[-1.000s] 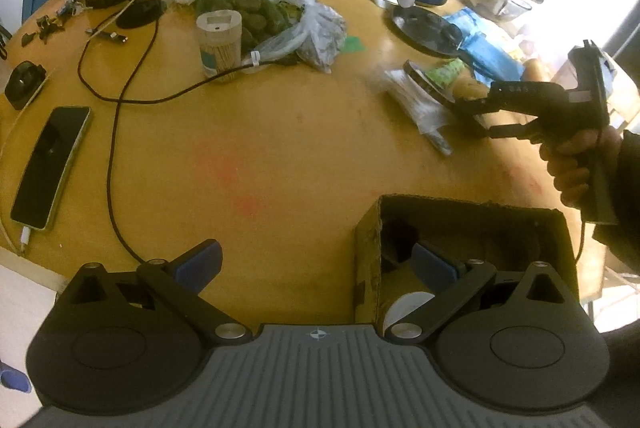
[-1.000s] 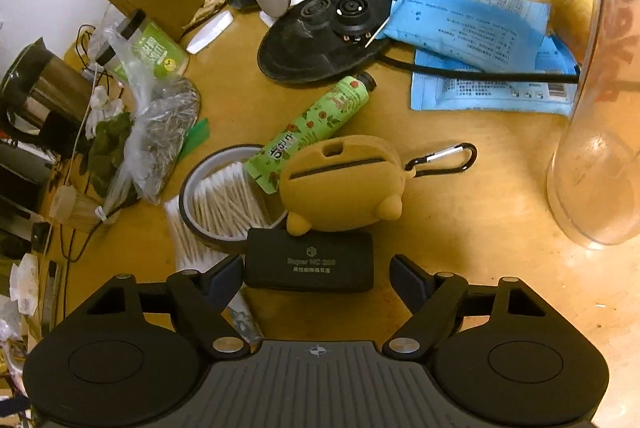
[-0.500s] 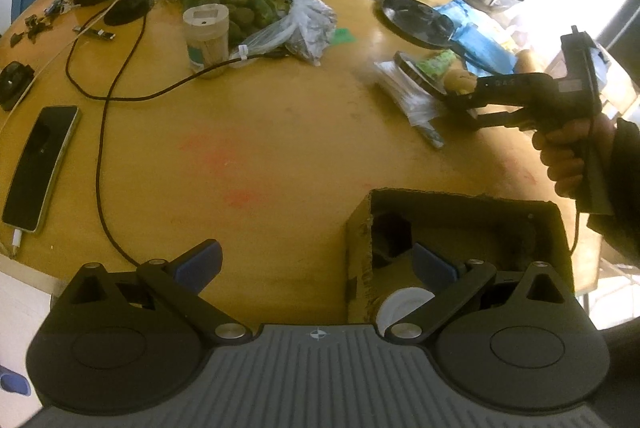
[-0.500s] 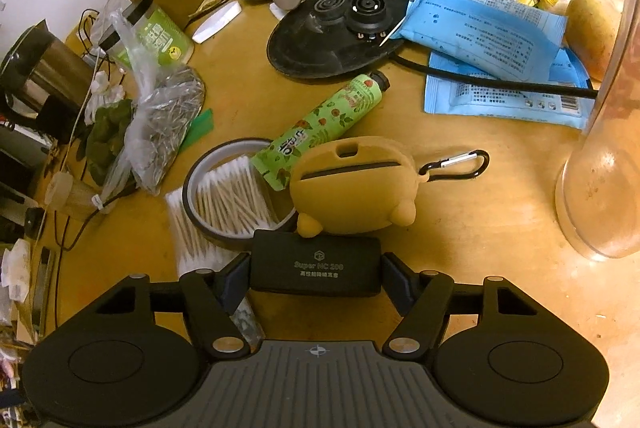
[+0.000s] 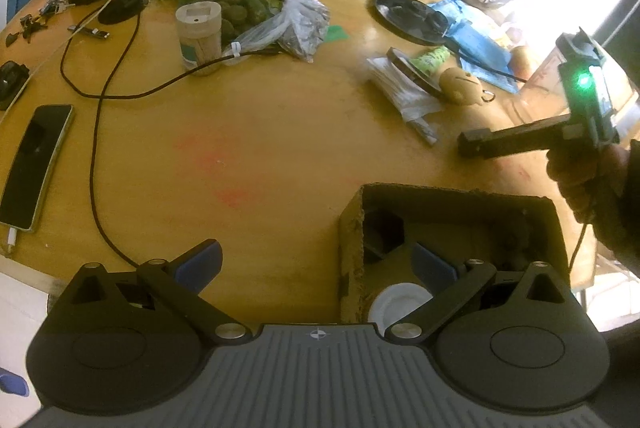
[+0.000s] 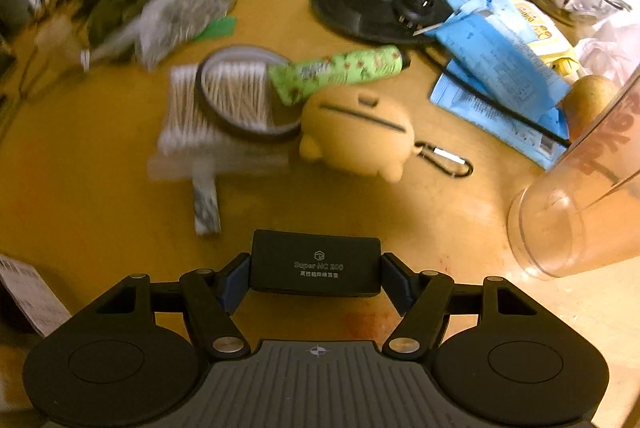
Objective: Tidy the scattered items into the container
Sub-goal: 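Lift the black charger off the table with the right tool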
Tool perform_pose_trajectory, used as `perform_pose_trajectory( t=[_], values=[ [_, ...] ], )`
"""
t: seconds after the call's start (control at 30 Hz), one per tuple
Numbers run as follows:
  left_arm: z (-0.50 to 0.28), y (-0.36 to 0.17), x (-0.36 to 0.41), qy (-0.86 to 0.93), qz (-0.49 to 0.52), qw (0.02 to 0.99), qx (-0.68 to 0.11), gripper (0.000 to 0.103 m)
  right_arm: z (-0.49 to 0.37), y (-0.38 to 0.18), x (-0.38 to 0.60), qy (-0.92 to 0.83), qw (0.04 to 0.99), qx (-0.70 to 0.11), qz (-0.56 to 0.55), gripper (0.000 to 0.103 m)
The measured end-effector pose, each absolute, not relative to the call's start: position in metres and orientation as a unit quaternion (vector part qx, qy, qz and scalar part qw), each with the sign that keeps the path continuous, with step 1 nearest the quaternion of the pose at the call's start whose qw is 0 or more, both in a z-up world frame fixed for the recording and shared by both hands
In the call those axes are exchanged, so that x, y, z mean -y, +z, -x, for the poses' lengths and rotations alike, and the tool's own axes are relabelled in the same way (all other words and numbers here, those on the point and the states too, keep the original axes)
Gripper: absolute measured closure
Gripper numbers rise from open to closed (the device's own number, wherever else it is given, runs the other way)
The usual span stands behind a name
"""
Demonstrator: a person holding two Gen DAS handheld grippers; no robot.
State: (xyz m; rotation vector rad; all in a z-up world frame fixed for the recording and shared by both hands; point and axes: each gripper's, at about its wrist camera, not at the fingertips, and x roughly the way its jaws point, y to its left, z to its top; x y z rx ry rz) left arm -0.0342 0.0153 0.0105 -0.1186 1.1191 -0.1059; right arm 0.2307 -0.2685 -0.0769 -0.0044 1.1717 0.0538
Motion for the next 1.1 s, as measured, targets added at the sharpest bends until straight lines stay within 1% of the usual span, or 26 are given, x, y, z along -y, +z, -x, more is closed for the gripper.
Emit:
perform_pose_trajectory(
  t=[0.63, 0.9, 1.1],
  values=[
    [0.03, 0.018, -0.006, -0.069, 0.051, 0.859, -0.504, 0.0, -0.226, -0.076, 0.269, 0.029, 0.838, -0.545, 0.001, 0.032],
    [0.022, 0.022, 0.003, -0.1, 0.038, 0.865, -0.49, 0.0, -0.2, -0.046, 0.282, -0.002, 0.856, -0.516, -0.023, 0.032],
    [0.006, 0.022, 0.009, -0.118, 0.023, 0.868, -0.481, 0.0, -0.173, -0.026, 0.293, -0.04, 0.862, -0.5, -0.068, 0.032]
  ],
)
